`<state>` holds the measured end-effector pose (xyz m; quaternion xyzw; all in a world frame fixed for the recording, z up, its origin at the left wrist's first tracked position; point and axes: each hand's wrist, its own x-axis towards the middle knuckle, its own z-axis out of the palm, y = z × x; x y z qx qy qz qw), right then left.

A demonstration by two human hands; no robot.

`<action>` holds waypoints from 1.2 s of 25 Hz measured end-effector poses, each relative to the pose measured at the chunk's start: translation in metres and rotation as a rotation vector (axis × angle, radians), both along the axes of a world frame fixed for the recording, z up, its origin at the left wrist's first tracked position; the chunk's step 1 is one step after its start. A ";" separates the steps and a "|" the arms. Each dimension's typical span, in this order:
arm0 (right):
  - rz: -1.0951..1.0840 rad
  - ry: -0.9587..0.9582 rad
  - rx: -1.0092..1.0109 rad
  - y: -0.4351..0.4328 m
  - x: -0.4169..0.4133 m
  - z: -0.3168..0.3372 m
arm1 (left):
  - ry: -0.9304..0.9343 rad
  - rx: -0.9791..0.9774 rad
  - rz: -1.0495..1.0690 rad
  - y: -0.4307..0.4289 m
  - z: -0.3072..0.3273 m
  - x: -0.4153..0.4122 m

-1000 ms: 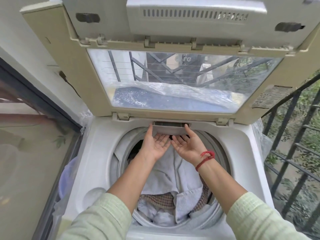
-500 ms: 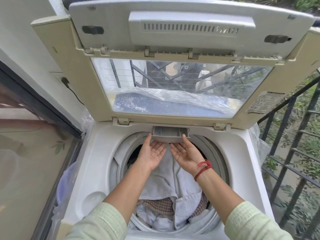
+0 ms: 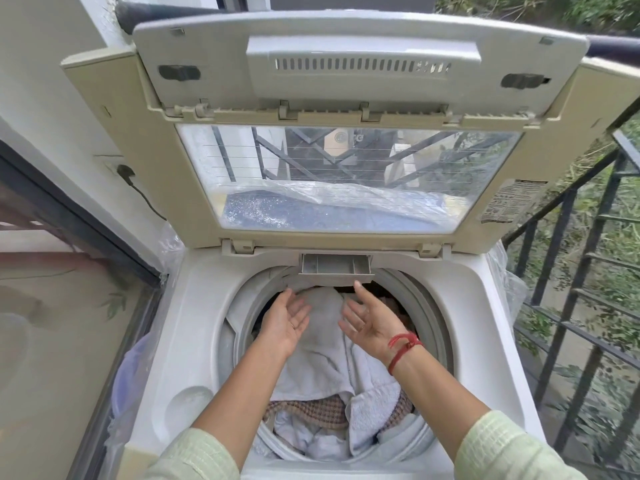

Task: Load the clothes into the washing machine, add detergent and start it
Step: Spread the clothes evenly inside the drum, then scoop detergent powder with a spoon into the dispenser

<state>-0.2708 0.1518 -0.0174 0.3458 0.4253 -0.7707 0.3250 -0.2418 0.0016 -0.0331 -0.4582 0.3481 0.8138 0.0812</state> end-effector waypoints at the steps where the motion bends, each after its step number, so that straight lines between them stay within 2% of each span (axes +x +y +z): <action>1: 0.038 0.016 0.031 0.002 0.010 0.002 | 0.000 -0.046 0.009 0.000 0.001 0.008; 6: 0.159 0.225 0.196 0.015 0.076 0.023 | 0.037 -0.342 0.060 0.022 0.016 0.059; 12: 0.361 0.830 0.363 0.020 0.125 0.065 | 0.299 -0.643 -0.078 0.036 0.062 0.131; 14: 0.490 0.984 0.366 0.009 0.134 0.070 | 0.342 -0.755 0.010 0.021 0.071 0.159; 17: 0.737 1.109 0.295 -0.013 0.156 0.071 | 0.273 -0.906 0.252 -0.004 0.078 0.229; 22: 0.986 1.337 0.219 -0.041 0.219 0.073 | 0.129 -0.974 0.520 -0.025 0.072 0.354; 25: 1.114 1.478 0.158 -0.068 0.286 0.081 | 0.074 -0.992 0.616 -0.034 0.062 0.436; 30: 1.506 1.486 -0.101 -0.145 0.438 0.078 | -0.063 -1.006 0.912 -0.034 0.043 0.618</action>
